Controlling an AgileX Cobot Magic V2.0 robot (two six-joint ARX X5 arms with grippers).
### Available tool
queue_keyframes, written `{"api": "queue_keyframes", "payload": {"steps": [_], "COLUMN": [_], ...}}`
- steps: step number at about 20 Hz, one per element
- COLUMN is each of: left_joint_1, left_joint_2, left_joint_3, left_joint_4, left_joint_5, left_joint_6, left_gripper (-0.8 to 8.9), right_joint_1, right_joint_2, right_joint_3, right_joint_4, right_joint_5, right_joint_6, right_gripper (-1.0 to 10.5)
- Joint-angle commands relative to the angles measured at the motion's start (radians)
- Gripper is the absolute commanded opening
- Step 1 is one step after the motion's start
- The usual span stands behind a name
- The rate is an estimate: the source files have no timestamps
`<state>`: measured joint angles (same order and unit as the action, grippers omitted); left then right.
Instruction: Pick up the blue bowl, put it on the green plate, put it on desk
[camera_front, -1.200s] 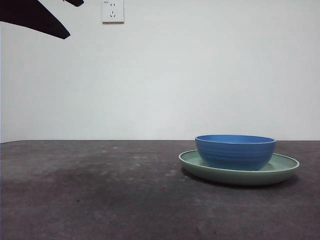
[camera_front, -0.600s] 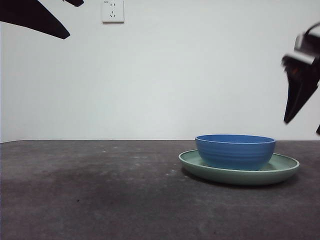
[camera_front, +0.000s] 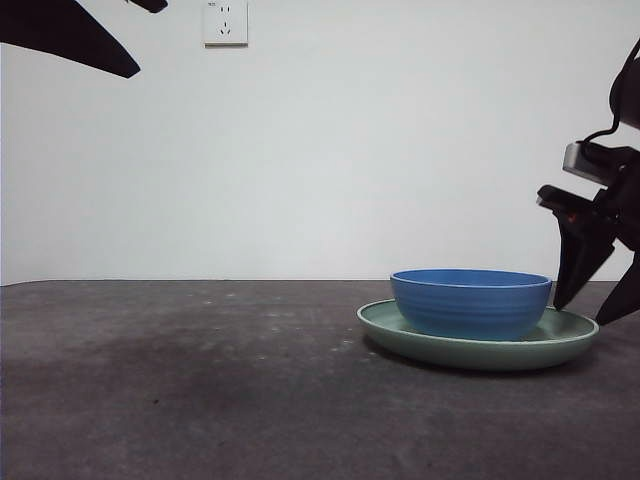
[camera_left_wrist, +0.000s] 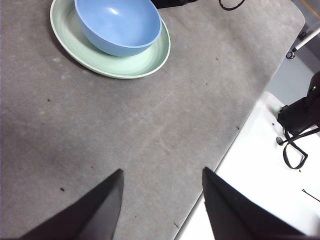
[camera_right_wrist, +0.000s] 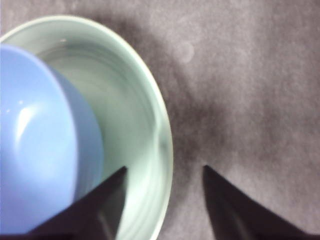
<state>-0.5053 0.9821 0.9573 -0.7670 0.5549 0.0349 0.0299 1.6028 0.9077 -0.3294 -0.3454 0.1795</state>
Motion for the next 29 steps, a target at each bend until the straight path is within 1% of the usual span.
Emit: {"api": "queue_keyframes", "payload": {"steps": [1, 3, 6, 7, 13, 15, 24, 27, 29], "left_joint_1": [-0.006, -0.006, -0.006, -0.006, -0.006, -0.006, -0.006, -0.006, -0.006], "left_joint_2": [0.006, 0.006, 0.006, 0.006, 0.006, 0.006, 0.006, 0.006, 0.006], "left_joint_3": [0.01, 0.01, 0.01, 0.01, 0.01, 0.01, 0.01, 0.01, 0.01], "left_joint_4": [0.005, 0.005, 0.005, 0.005, 0.004, 0.004, 0.005, 0.005, 0.005], "left_joint_5": [0.007, 0.007, 0.006, 0.006, 0.006, 0.006, 0.006, 0.006, 0.006], "left_joint_6": [0.0, 0.0, 0.0, -0.001, 0.0, 0.0, 0.0, 0.0, 0.0], "left_gripper": [2.49, 2.49, 2.49, 2.49, 2.49, 2.49, 2.49, 2.49, 2.49], "right_joint_1": [0.003, 0.003, 0.003, 0.002, 0.0, -0.002, 0.0, 0.029, 0.066], "right_joint_2": [0.049, 0.066, 0.071, 0.071, 0.057, 0.038, -0.114, -0.141, -0.143], "right_joint_3": [0.014, 0.014, 0.014, 0.014, 0.014, 0.014, 0.016, 0.017, 0.024], "right_joint_4": [0.005, 0.015, 0.033, 0.039, 0.048, 0.049, 0.051, 0.069, 0.076], "right_joint_5": [-0.006, -0.019, -0.022, -0.023, -0.023, -0.034, -0.117, -0.127, -0.127], "right_joint_6": [-0.011, -0.011, -0.011, -0.011, 0.001, 0.02, 0.092, 0.126, 0.14], "right_gripper": [1.9, 1.9, 0.3, 0.1, 0.1, 0.1, 0.1, 0.1, 0.1]}}
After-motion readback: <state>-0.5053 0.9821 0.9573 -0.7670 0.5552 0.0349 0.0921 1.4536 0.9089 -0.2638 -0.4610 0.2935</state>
